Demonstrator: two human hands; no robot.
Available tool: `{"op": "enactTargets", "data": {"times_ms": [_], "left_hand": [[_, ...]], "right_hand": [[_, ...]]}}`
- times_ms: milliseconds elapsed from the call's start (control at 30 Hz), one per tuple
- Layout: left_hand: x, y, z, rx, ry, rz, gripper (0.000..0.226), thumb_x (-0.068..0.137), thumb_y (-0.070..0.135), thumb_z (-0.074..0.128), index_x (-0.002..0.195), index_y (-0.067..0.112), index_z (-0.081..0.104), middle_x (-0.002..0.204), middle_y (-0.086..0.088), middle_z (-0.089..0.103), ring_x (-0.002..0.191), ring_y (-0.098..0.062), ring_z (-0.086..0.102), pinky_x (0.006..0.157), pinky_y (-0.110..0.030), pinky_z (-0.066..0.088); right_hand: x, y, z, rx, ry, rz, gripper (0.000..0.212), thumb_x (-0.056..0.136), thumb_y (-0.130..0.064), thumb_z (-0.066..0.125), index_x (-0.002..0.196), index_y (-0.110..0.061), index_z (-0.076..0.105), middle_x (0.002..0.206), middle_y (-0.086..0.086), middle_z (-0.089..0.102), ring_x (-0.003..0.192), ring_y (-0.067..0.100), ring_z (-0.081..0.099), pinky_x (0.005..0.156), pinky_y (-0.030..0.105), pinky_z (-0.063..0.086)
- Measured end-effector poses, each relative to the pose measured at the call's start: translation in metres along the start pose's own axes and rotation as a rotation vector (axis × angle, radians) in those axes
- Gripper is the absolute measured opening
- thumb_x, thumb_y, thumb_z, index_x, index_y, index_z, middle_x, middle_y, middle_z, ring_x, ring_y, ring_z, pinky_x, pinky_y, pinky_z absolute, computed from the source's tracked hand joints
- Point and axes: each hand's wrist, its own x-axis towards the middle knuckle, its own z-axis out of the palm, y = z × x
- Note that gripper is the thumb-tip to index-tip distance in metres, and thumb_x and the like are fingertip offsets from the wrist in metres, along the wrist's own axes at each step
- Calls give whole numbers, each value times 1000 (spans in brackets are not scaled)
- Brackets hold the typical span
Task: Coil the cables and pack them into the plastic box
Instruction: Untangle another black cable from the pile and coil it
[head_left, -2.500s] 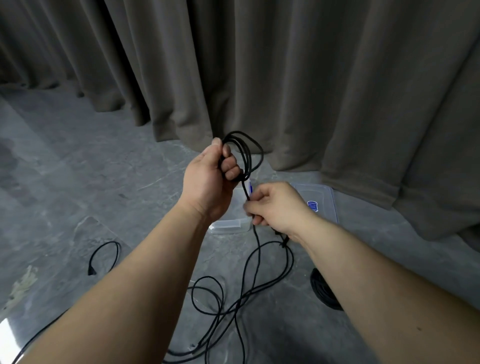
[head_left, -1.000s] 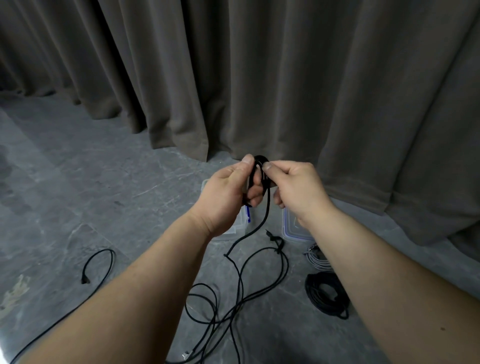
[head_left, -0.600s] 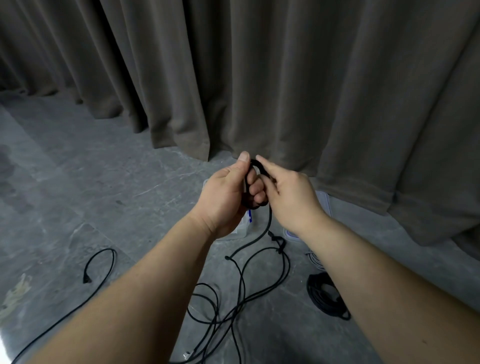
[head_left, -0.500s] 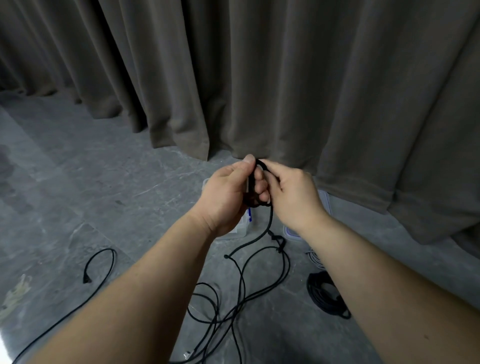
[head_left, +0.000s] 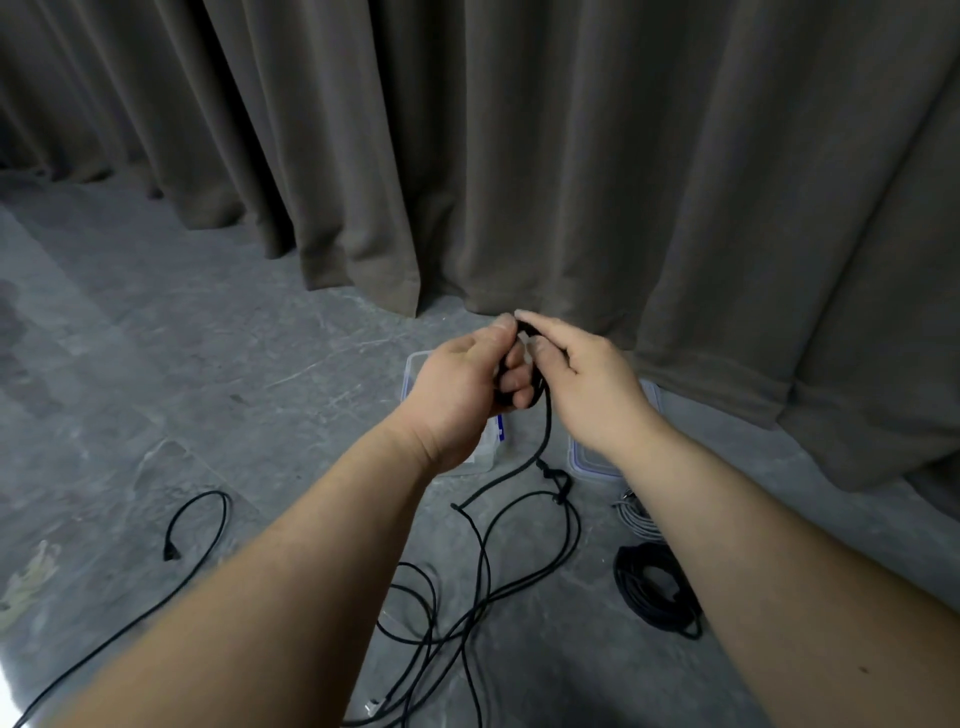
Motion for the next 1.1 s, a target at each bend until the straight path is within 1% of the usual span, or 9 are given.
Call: {"op": "enactTargets", "data": {"times_ms": [133, 300, 500, 567, 667, 767, 867, 1000, 1100], "left_hand": [[9, 12, -7, -331, 244, 122, 40, 105, 26, 35, 66, 17, 36, 47, 6, 33, 42, -9, 36, 49, -21, 37], [13, 19, -34, -565, 401, 120, 42, 105, 33, 36, 66, 19, 40, 47, 7, 35, 42, -8, 38, 53, -19, 38], [15, 36, -65, -809, 488, 241, 43, 105, 31, 34, 64, 20, 40, 47, 7, 31, 42, -9, 31, 52, -19, 30], [15, 39, -73, -740, 535, 309, 41, 106, 27, 34, 66, 18, 40, 49, 6, 32, 43, -9, 30, 49, -18, 31], [15, 23, -67, -396, 601, 324, 36, 104, 17, 37, 68, 16, 38, 48, 8, 37, 42, -8, 34, 50, -21, 34], [12, 2, -59, -19, 518, 299, 34, 102, 15, 37, 69, 14, 43, 51, 6, 48, 52, -11, 49, 62, -24, 43], [9, -8, -57, 276, 422, 284, 33, 106, 19, 33, 78, 8, 47, 63, 0, 58, 61, -7, 60, 64, -14, 45], [3, -12, -53, 285, 271, 187, 34, 106, 19, 34, 78, 7, 49, 59, 5, 61, 58, -5, 58, 65, -20, 47], [1, -10, -48, 167, 181, 89, 36, 105, 19, 34, 72, 9, 47, 50, 0, 50, 49, -13, 50, 60, -26, 44]], "right_hand": [[-9, -7, 9, 420, -219, 273, 29, 97, -12, 43, 123, -22, 51, 83, 8, 65, 78, 21, 63, 77, 34, 44], [-13, -10, 9, 817, -318, 477, 24, 90, 8, 45, 100, -13, 50, 83, 13, 54, 56, 20, 60, 63, 36, 55], [-22, 9, 8, 445, -328, 472, 22, 87, 10, 53, 85, -12, 49, 67, 8, 53, 50, 15, 46, 52, 27, 40], [-24, 14, 8, 394, -244, 444, 20, 89, 6, 55, 82, -12, 50, 64, 7, 54, 49, 15, 46, 53, 29, 38], [-17, 6, 12, 163, -90, 244, 19, 87, -5, 62, 76, -19, 57, 61, 1, 55, 55, 14, 46, 59, 28, 39], [-13, -14, 17, -100, -178, 52, 10, 87, -14, 64, 82, -23, 66, 67, -9, 56, 62, 9, 51, 60, 20, 42], [-13, -29, 15, -304, -323, -96, 11, 89, -19, 63, 94, -21, 72, 76, -15, 55, 78, 10, 56, 72, 23, 44], [-8, -42, 5, -155, -340, -167, 8, 86, -17, 68, 88, -22, 73, 78, -14, 60, 75, 2, 55, 73, 19, 42], [-1, -43, -2, 88, -149, -143, 17, 87, -12, 67, 77, -26, 68, 68, -15, 62, 63, -7, 53, 65, 8, 39]]}}
